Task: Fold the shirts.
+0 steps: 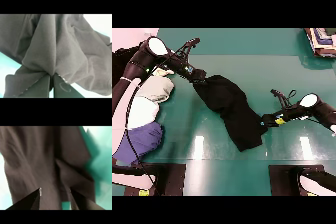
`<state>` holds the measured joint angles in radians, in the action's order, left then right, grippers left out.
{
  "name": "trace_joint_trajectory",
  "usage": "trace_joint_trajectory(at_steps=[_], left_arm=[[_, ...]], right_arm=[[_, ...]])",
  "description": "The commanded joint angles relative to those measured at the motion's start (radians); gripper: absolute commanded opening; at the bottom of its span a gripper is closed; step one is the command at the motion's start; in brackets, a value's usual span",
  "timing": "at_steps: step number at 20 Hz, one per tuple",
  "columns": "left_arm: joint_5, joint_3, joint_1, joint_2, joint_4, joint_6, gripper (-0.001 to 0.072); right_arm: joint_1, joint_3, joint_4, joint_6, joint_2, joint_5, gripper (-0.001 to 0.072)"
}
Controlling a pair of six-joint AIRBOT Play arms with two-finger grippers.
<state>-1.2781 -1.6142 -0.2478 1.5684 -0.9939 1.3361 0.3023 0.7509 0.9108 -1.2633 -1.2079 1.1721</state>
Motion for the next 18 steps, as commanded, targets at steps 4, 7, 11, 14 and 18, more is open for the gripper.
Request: trace_joint_trajectory(at_steps=[4,7,11,14,18], left_arm=[[-0.008,-0.001,0.001,-0.001,-0.003,0.000,0.0026],[0.003,-0.010,0.001,-0.037,-0.035,0.028,0.0024],[0.008,-0.090,0.001,-0.214,-0.117,0.048,0.0025],[0.005,-0.168,0.001,-0.384,-0.108,0.053,0.0025],[0.006,-0.255,0.001,-0.587,-0.068,0.058,0.0025]], right_arm=[[0.093,0.002,-0.002,0.024,-0.081,-0.061,0.0093],[0.087,0.016,0.000,0.041,-0.005,-0.089,0.0012],[-0.039,0.220,0.007,0.006,0.208,-0.062,0.0011],[-0.137,0.443,0.007,0.003,0.327,-0.058,0.0012],[-0.216,0.668,0.007,0.003,0.414,-0.008,0.0011]])
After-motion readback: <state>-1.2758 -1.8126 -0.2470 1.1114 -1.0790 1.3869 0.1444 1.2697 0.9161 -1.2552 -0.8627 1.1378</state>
